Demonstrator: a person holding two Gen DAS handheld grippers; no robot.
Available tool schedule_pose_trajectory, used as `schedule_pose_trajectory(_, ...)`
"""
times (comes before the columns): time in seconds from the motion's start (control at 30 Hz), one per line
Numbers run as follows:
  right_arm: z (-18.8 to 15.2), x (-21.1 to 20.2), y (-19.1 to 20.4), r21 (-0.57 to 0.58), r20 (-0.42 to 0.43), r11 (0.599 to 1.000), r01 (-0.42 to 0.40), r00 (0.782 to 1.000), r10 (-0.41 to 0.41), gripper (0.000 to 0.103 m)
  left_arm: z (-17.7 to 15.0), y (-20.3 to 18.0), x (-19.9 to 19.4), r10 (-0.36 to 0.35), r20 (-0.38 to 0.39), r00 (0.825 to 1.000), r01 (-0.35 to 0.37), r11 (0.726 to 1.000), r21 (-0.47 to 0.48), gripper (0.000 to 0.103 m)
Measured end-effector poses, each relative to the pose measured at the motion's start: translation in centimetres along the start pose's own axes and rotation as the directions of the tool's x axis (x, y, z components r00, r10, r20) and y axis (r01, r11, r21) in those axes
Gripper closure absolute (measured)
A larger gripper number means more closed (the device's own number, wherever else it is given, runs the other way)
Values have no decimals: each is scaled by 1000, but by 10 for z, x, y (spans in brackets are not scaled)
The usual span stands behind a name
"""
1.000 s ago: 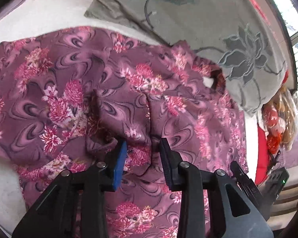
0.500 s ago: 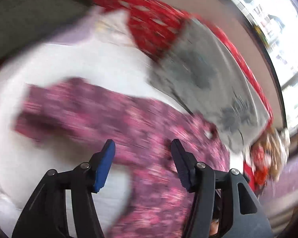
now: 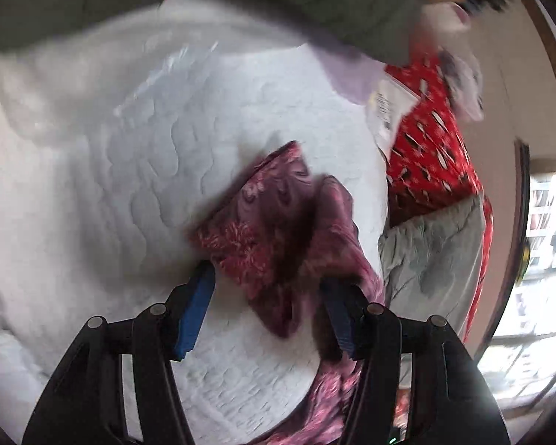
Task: Fold small clothes
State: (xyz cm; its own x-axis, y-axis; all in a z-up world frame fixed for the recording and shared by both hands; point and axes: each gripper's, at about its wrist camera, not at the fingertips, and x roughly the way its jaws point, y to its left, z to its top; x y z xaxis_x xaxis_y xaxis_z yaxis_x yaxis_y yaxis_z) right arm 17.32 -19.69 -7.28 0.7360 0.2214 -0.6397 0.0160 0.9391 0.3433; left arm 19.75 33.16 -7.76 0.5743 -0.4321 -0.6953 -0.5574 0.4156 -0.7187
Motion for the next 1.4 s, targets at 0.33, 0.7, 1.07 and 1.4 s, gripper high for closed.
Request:
schedule_pose_trajectory(0.33, -1, 1, 0, 1, 5, 1000, -5, 1000, 5, 68, 29, -56, -9, 68, 122, 990, -90, 979, 184, 97)
schedule_pose_trajectory(0.7, -1, 1, -5, 11, 10, 1000, -23, 1000, 23, 68, 19, -112, -23, 246, 386, 889, -426, 753, 502, 82)
schedule_pose_trajectory(1.07, -1, 0, -9, 32, 18, 998, -52, 998, 52, 68, 22, -98, -80, 164, 395, 904, -322, 869, 376, 67)
schedule_pose_trajectory(1.4, -3, -1, -14, 51, 23, 996, -76, 997, 75, 68, -2, -30, -86, 175, 158, 972, -208, 952, 226, 63)
